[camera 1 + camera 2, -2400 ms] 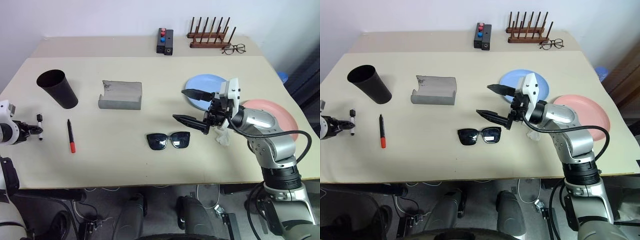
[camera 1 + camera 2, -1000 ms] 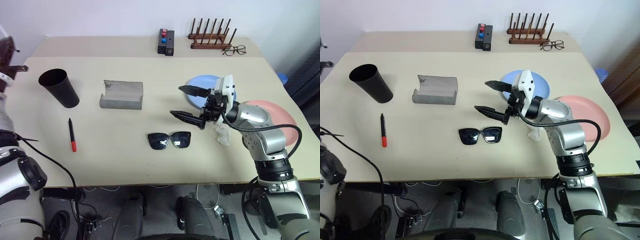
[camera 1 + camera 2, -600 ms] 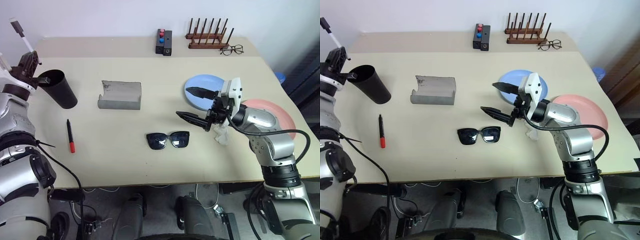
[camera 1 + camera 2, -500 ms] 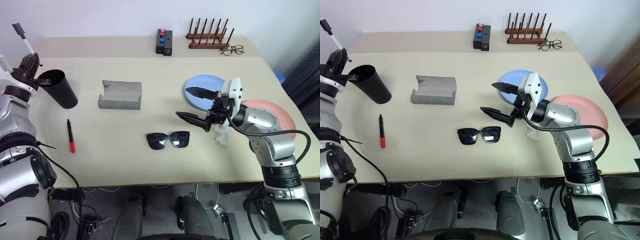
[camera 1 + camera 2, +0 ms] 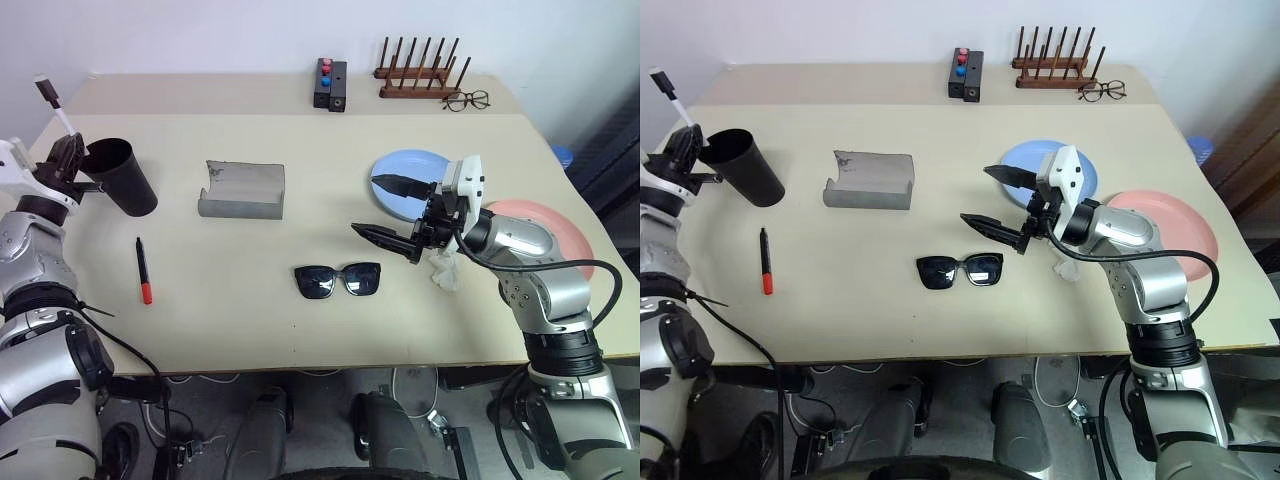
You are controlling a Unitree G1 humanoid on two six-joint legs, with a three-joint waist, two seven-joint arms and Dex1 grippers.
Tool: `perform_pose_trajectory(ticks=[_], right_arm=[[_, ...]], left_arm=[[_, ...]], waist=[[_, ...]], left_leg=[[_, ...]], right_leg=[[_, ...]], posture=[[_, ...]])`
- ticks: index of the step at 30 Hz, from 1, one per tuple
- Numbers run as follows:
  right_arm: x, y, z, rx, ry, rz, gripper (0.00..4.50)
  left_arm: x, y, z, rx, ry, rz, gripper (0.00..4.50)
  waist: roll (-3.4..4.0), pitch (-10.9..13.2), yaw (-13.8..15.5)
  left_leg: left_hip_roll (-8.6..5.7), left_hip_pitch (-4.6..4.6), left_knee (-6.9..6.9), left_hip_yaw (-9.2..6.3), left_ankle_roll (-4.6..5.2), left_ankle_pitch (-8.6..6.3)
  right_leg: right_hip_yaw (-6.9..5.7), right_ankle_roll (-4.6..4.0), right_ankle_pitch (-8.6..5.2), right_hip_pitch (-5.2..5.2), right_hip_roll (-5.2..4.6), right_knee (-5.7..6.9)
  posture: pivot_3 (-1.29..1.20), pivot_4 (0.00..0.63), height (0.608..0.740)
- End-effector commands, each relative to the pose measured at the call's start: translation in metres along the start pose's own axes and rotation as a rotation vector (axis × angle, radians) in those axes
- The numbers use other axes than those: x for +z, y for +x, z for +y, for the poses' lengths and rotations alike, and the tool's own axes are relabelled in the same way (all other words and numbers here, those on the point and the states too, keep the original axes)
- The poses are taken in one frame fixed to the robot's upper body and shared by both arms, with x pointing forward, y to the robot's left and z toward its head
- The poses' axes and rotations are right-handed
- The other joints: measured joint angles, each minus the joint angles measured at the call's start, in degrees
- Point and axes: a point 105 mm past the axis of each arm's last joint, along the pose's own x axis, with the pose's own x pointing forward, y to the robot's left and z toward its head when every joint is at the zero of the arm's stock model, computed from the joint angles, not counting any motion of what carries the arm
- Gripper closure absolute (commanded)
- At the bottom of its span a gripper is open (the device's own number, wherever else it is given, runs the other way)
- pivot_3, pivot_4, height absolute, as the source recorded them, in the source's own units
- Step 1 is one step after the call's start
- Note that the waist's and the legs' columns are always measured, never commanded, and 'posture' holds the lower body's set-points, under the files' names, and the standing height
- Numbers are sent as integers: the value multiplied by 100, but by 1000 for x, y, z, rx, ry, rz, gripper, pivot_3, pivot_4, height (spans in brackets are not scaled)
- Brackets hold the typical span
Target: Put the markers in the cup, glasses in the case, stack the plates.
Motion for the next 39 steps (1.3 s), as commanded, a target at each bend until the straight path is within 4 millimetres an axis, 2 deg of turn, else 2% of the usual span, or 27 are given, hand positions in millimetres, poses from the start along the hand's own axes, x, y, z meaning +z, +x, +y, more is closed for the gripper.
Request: perform_pose_trajectory(ticks=[1, 11, 15, 19, 21, 33, 36, 39], right_arm=[[16, -1, 0, 1, -50, -33, 0], [16, -1, 0, -7, -52, -35, 0], [17, 0, 0, -9, -53, -38, 0], [18, 0, 0, -8, -53, -39, 0], [18, 0, 0, -9, -55, -40, 0], [19, 2, -1, -7, -59, -42, 0], [19, 1, -1, -8, -54, -42, 0], [17, -4, -5, -21, -51, -24, 0]], left_arm=[[13, 2, 1, -4, 26, -39, 4441], [11, 5, -5, -27, 32, -31, 4441], [12, 5, -5, -35, 38, -33, 2918], [14, 5, -5, -32, 46, -43, 829], [15, 5, -5, -32, 46, -50, 24], [24, 3, -4, -34, 20, -92, 24], [33, 3, -12, -114, -23, -107, 24], [52, -4, -17, -212, -72, -60, 24]], waist=[[0, 0, -1], [0, 0, 1], [0, 0, -1], [0, 0, 1], [0, 0, 1], [0, 0, 1], [0, 0, -4], [1, 0, -16]], left_leg=[[0, 0, 0, 0, 0, 0], [0, 0, 0, 0, 0, 0], [0, 0, 0, 0, 0, 0], [0, 0, 0, 0, 0, 0], [0, 0, 0, 0, 0, 0], [0, 0, 0, 0, 0, 0], [0, 0, 0, 0, 0, 0], [1, 0, 0, -1, 0, 0]], right_leg=[[0, 0, 0, 0, 0, 0], [0, 0, 0, 0, 0, 0], [0, 0, 0, 0, 0, 0], [0, 0, 0, 0, 0, 0], [0, 0, 0, 0, 0, 0], [0, 0, 0, 0, 0, 0], [0, 0, 0, 0, 0, 0], [1, 0, 0, 0, 0, 0]], posture=[[0, 150, 740], [0, 150, 740], [0, 150, 740], [0, 150, 740], [0, 150, 740], [0, 150, 740], [0, 150, 740], [0, 150, 740]])
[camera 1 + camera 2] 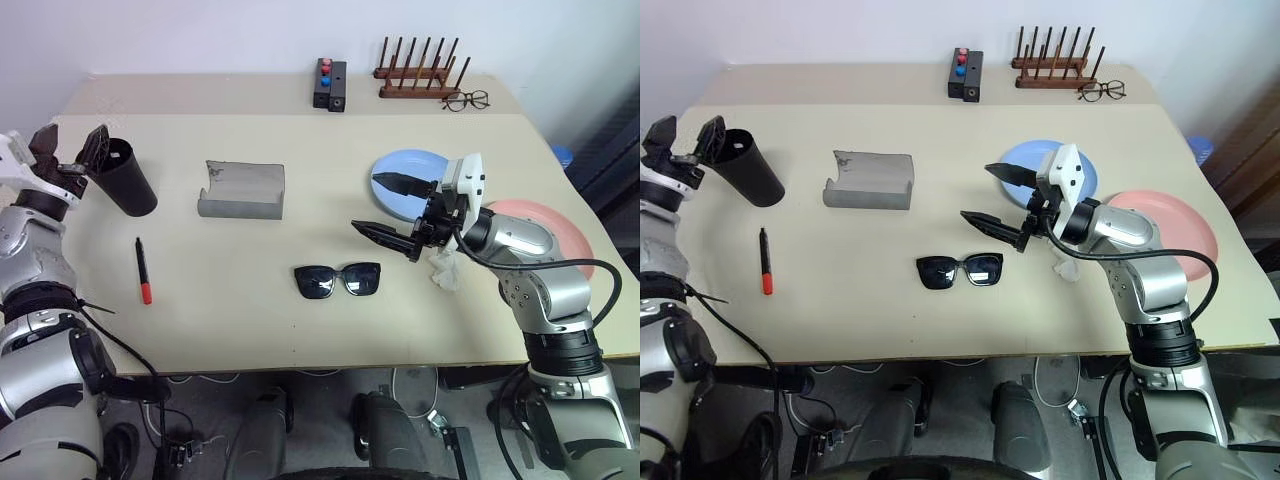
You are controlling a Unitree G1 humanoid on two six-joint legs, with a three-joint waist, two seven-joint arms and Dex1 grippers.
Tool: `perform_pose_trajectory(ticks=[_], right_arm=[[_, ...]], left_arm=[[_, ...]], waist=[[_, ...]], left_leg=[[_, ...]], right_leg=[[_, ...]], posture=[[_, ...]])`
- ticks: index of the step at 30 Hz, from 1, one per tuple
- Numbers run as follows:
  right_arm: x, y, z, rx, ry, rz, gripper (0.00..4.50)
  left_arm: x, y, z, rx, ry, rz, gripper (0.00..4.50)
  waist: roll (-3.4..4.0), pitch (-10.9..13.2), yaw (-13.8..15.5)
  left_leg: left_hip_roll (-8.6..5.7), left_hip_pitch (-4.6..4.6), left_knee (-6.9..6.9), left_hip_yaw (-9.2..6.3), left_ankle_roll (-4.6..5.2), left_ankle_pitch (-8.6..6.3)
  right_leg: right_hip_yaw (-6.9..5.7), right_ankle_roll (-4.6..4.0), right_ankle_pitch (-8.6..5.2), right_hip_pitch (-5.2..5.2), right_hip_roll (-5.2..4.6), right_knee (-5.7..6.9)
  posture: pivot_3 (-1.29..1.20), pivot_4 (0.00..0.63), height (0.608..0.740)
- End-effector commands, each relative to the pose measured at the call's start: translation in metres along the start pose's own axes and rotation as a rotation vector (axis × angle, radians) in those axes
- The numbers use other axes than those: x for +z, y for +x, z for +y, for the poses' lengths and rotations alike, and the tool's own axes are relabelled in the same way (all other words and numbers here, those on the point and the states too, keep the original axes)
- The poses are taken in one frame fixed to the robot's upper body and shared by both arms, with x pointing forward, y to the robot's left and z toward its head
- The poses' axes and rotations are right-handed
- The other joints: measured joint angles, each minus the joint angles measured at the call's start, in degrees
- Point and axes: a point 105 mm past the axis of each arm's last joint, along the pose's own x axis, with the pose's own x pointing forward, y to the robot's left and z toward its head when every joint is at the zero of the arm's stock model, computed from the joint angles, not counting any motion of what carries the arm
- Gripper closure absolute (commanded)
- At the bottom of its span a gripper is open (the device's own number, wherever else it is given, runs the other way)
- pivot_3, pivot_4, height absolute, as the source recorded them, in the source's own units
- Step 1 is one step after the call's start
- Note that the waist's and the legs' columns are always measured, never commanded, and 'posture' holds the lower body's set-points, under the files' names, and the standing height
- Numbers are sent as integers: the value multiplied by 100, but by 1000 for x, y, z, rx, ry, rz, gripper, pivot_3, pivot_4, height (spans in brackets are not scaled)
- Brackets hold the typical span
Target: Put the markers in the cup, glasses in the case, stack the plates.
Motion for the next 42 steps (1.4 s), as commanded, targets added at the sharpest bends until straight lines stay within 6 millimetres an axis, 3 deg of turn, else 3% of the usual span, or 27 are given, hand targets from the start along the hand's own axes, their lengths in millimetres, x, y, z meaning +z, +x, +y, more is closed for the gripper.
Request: perform_pose_trajectory(ticks=[1, 6, 13, 21, 29, 42], right_arm=[[17, -6, -5, -6, -51, -23, 0], [18, -11, -10, -1, -60, -15, 0], [16, -9, -9, 19, -57, -18, 0], [15, -18, -2, 138, -36, 33, 0], [17, -17, -2, 133, -44, 31, 0], [14, -19, -2, 98, -43, 30, 0]], left_arm=[[43, -6, -8, -119, -33, -4, 24], [52, -28, -37, -240, -49, 253, 24], [57, -44, -27, -13, -60, 503, 24], [5, -73, -22, 177, -176, 950, 24], [-28, -56, -18, 292, -375, 1013, 24], [-72, -58, -32, 289, -335, 1235, 24]], waist=[[0, 1, -18], [5, 4, -34], [12, 6, 8], [14, 8, 5], [11, 6, 12], [10, 6, 7]], left_leg=[[1, 0, 0, -1, 0, 0], [7, 1, -6, -2, -2, -2], [9, 2, -6, -7, -6, -4], [2, 2, -8, -3, -3, -2], [2, 0, -6, -5, -3, -2], [1, 0, -6, -3, -3, -2]], right_leg=[[0, 0, 0, 0, 0, 0], [4, -2, -1, -3, 0, -3], [4, -23, -12, -3, -1, -7], [4, -10, -6, -4, 1, -5], [4, -3, -1, -4, 5, -6], [5, -2, -1, -5, 5, -4]], posture=[[0, 150, 740], [0, 150, 740], [0, 150, 740], [0, 150, 740], [0, 150, 740], [0, 150, 740]])
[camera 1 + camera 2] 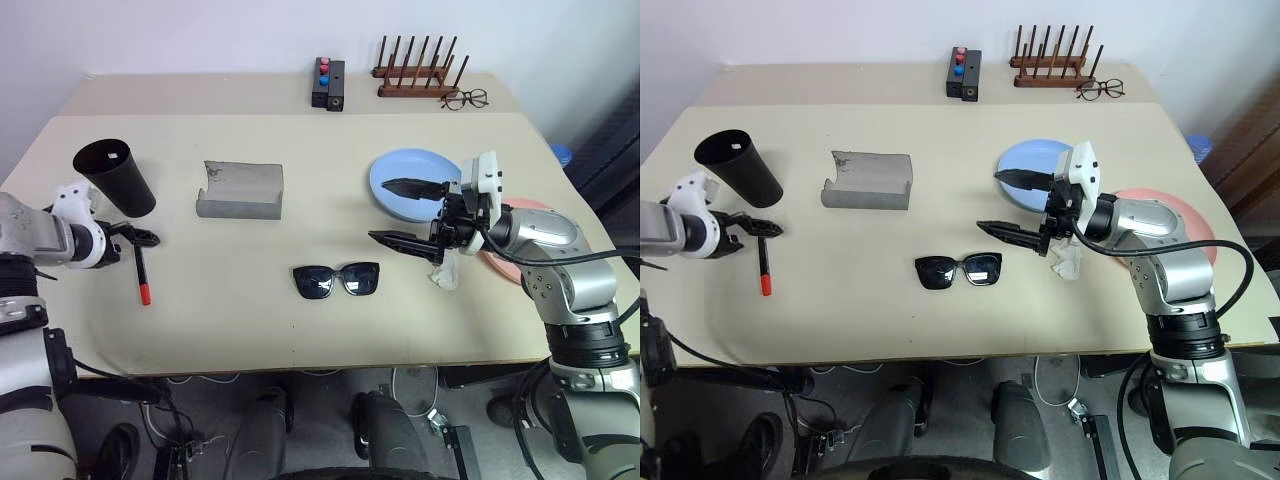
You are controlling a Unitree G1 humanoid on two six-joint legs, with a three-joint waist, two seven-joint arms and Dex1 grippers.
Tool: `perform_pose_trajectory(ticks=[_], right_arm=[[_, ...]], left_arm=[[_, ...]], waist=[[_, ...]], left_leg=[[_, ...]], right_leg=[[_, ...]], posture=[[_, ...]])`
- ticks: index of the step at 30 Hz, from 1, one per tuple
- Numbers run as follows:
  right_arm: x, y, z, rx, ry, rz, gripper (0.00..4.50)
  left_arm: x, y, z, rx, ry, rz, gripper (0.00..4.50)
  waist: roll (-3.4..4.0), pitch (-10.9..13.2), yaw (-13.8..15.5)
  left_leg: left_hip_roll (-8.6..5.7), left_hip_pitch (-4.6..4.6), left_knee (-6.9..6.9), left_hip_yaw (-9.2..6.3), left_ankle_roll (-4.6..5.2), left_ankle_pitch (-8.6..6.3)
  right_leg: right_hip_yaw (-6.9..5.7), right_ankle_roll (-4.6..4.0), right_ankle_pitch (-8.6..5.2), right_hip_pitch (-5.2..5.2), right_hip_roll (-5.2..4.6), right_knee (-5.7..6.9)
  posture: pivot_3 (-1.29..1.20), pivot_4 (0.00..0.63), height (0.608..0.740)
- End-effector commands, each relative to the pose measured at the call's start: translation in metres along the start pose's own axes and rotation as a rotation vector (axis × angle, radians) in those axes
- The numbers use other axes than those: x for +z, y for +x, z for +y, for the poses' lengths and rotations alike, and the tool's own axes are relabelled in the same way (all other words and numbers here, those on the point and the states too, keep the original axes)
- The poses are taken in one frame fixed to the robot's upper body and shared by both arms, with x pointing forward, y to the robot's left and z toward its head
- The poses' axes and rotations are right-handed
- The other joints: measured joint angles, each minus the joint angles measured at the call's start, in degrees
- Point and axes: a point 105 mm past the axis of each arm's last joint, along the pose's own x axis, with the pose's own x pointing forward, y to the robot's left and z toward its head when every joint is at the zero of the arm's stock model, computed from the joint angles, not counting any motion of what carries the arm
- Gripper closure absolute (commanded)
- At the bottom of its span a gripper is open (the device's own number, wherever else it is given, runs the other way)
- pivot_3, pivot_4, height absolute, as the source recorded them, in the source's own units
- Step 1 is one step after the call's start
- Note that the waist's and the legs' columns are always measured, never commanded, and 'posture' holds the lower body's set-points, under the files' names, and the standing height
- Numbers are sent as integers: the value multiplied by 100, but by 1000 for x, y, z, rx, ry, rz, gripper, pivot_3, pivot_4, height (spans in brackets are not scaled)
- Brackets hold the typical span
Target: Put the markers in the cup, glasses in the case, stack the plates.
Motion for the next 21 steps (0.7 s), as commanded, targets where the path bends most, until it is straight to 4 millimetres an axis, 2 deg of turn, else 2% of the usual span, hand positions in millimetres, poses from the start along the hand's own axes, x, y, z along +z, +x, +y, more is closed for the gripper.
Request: perform_pose_trajectory(ticks=[1, 4, 6, 8, 14, 21], right_arm=[[11, -2, 2, -8, -47, -25, 0], [11, -3, 2, -12, -46, -27, 0], [11, -3, 2, -15, -49, -26, 0], [11, -3, 2, -16, -49, -25, 0], [11, -4, 1, -20, -51, -21, 0], [9, -4, 1, -23, -47, -18, 0]], left_arm=[[4, 4, -5, -9, 16, -10, 24], [3, 9, -9, -14, 26, -1, 24], [1, 13, -12, -22, 19, 7, 563], [0, 15, -13, -27, 18, 9, 1371], [-2, 14, -17, -41, 31, 22, 4384], [-2, -5, -21, -58, 91, 18, 4482]], waist=[[0, 0, 11], [2, -1, 26], [6, -4, 30], [8, -5, 34], [8, -4, 46], [5, -3, 3]], left_leg=[[0, 0, 0, 0, 0, 0], [-2, 1, 2, -1, 0, 0], [-2, 1, 4, -1, 0, 0], [-3, 2, 4, -1, 0, 0], [-9, 1, 5, -1, 0, 0], [-8, 0, 4, -1, 0, 0]], right_leg=[[0, 0, 0, 1, -1, 0], [0, 0, 0, 2, -3, 0], [0, 0, 0, 4, -4, 0], [0, 0, 0, 5, -5, 1], [0, 1, 0, 5, -12, 0], [0, 1, 0, 4, -12, 0]], posture=[[0, 150, 740], [0, 150, 740], [0, 150, 740], [0, 150, 740], [0, 150, 740], [0, 150, 740]])
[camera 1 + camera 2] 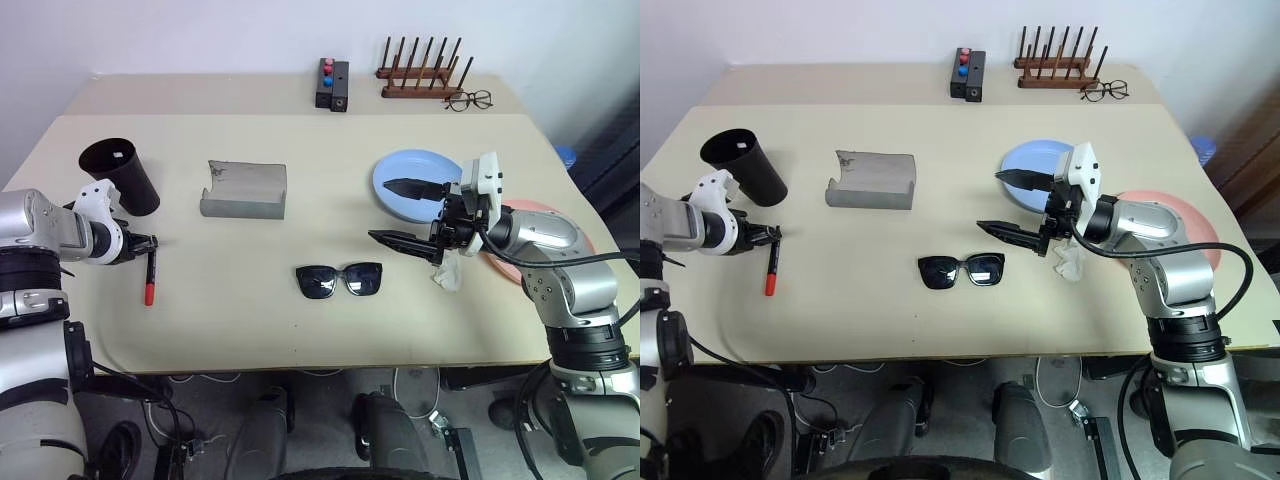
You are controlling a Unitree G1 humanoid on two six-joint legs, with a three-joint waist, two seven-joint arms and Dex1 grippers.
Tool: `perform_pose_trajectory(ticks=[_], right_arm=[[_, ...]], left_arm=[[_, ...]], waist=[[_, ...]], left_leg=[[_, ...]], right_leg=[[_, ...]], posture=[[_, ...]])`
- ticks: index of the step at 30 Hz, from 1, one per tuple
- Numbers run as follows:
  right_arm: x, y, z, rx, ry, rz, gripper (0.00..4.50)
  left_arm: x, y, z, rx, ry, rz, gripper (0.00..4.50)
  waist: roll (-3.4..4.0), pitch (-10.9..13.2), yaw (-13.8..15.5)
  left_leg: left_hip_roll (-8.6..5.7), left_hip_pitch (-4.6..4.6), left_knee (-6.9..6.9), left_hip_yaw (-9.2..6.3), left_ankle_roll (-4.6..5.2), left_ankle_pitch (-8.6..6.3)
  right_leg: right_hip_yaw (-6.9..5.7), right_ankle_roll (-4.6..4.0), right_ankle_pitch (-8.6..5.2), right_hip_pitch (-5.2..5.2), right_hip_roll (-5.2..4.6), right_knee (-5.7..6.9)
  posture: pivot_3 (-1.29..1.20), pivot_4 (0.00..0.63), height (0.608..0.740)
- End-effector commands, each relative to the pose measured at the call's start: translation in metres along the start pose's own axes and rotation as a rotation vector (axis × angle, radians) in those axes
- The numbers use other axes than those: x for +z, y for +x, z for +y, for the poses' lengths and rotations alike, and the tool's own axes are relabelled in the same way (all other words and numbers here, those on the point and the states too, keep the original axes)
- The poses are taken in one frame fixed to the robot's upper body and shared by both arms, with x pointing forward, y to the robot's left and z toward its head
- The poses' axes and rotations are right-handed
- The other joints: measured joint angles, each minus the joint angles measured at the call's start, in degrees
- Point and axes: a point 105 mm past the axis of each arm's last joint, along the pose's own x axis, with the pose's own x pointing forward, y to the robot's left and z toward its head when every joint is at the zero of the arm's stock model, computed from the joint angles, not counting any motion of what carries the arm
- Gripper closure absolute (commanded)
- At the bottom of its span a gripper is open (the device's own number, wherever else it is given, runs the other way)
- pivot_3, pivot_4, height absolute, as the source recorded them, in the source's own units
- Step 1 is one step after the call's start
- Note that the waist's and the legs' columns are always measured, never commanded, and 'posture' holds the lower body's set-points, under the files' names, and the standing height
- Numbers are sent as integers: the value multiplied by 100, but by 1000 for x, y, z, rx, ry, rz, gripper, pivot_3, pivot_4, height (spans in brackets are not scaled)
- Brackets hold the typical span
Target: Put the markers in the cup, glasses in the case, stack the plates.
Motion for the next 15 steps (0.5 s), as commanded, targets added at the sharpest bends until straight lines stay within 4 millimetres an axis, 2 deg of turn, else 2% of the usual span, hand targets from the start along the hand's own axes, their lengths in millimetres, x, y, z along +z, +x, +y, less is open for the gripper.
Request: perform_pose_trajectory(ticks=[1, 4, 5, 9, 10, 13, 15], right_arm=[[10, -3, 0, -5, -48, -21, 0], [10, -3, 0, -5, -46, -22, 0], [10, -2, -1, -5, -46, -24, 0], [9, -1, -2, -7, -50, -26, 0], [10, 0, -3, -7, -51, -28, 0], [11, 1, -6, -15, -56, -39, 0], [13, 1, -8, -26, -49, -53, 0]], left_arm=[[5, -19, -5, -13, 59, -29, 4482], [8, -28, -11, -27, 126, -62, 4482], [12, -32, -20, -83, 159, -108, 4482], [42, -54, -59, -254, 404, -439, 4482], [52, -63, -75, -353, 436, -565, 4482], [84, -88, -87, -366, 488, -892, 4482], [103, -100, -81, -319, 442, -1018, 4482]], waist=[[-2, 1, -7], [-5, 3, -17], [-4, 4, -15], [-4, 4, 7], [-3, 4, 15], [-4, 3, 47], [-4, 4, 49]], left_leg=[[1, 0, -1, 0, 0, 0], [4, -2, -2, -1, 0, 0], [4, -2, -2, -1, 0, 0], [9, -3, -4, -1, -3, -2], [10, -4, -4, -1, -6, -4], [10, -9, 0, 0, -7, -5], [6, -12, 3, 3, -2, -1]], right_leg=[[0, 0, 0, -1, 0, 0], [0, 0, 0, -5, 2, 0], [0, -1, 0, -5, 2, 1], [1, -10, -4, -6, -3, -4], [1, -21, -10, -6, -6, -7], [3, -28, -9, -5, -13, -14], [6, -30, -8, -6, -13, -15]], posture=[[0, 150, 740], [0, 150, 740], [0, 150, 740], [0, 150, 740], [0, 150, 740], [0, 150, 740], [0, 150, 740]])
